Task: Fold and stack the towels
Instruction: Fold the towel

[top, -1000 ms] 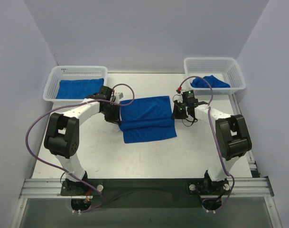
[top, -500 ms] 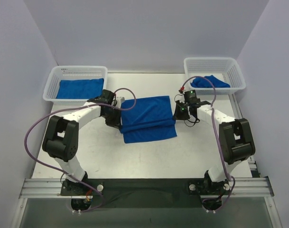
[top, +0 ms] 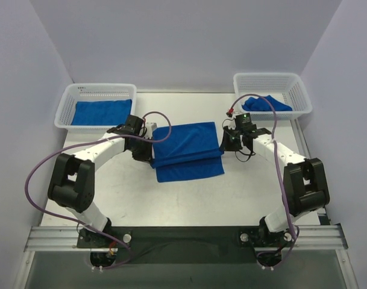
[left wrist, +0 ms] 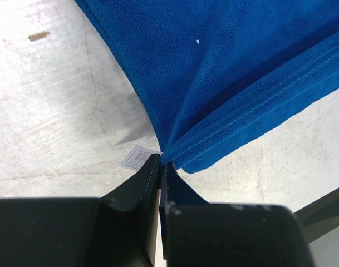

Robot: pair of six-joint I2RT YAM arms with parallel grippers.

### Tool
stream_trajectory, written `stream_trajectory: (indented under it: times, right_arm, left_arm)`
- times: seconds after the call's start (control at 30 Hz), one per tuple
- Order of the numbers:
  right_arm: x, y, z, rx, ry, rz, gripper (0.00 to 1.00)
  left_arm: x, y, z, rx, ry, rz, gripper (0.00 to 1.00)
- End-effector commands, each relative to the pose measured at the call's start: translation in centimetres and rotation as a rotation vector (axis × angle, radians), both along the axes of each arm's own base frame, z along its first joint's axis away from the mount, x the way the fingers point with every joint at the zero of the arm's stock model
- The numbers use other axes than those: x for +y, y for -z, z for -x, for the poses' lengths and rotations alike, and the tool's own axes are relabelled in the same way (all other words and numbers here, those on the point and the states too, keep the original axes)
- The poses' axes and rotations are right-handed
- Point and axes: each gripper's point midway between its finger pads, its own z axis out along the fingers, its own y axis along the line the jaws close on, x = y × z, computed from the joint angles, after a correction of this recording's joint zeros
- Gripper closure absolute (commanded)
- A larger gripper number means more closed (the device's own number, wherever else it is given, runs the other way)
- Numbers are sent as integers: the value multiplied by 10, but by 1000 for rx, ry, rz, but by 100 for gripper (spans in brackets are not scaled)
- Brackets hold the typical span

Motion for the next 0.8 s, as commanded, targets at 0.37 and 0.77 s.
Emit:
stream_trajectory:
  times: [0.37, 0.77]
  right_arm:
    - [-22, 40, 29, 146, -6, 140, 100]
    - [-22, -7, 10, 16, 28, 128, 100]
  left_arm:
    - [11, 16, 19, 48, -8, -53, 97]
    - [12, -27, 3, -73, -32, -54, 100]
